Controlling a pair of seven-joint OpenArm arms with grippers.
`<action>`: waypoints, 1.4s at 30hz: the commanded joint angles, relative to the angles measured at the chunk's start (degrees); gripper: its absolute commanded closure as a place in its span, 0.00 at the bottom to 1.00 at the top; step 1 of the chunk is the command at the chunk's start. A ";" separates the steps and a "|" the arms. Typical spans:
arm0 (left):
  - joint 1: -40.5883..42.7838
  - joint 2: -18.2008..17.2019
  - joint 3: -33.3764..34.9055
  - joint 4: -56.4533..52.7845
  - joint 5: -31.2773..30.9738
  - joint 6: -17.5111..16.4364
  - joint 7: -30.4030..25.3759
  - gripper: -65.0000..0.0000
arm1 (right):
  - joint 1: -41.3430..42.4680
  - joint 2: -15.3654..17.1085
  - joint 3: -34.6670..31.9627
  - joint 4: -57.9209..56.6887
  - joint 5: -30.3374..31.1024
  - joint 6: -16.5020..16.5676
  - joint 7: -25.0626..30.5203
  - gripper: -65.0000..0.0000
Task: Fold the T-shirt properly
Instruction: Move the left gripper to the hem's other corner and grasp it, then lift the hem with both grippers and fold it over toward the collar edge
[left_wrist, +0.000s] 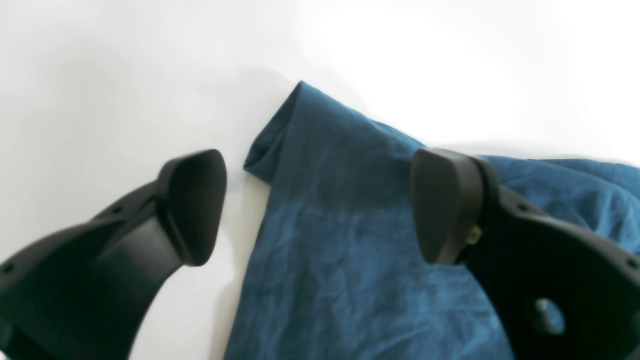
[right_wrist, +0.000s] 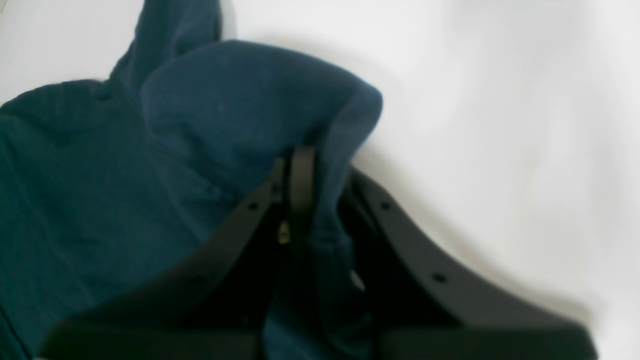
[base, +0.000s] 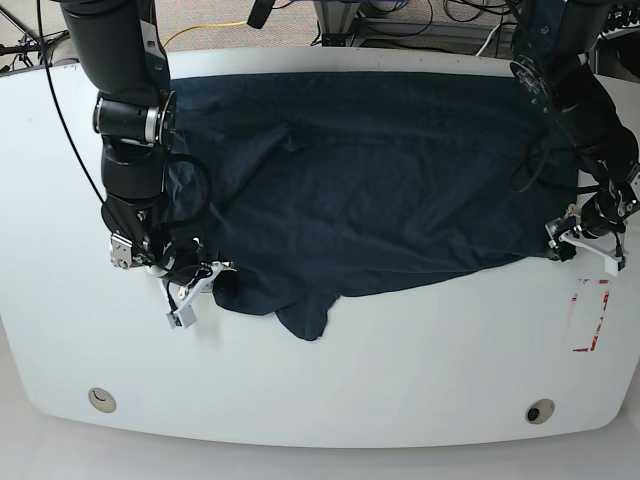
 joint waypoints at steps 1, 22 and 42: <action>-1.09 -0.58 0.00 0.29 -0.35 -0.04 0.07 0.24 | 1.64 0.81 0.08 1.01 0.47 0.49 0.46 0.93; 0.14 0.65 9.76 12.78 -0.52 -0.57 1.47 0.96 | 2.69 1.42 0.26 6.90 0.30 0.49 -3.50 1.00; 6.03 0.74 9.59 25.17 -0.52 -9.27 5.43 0.96 | -10.94 2.83 11.16 47.25 0.74 0.49 -32.77 1.00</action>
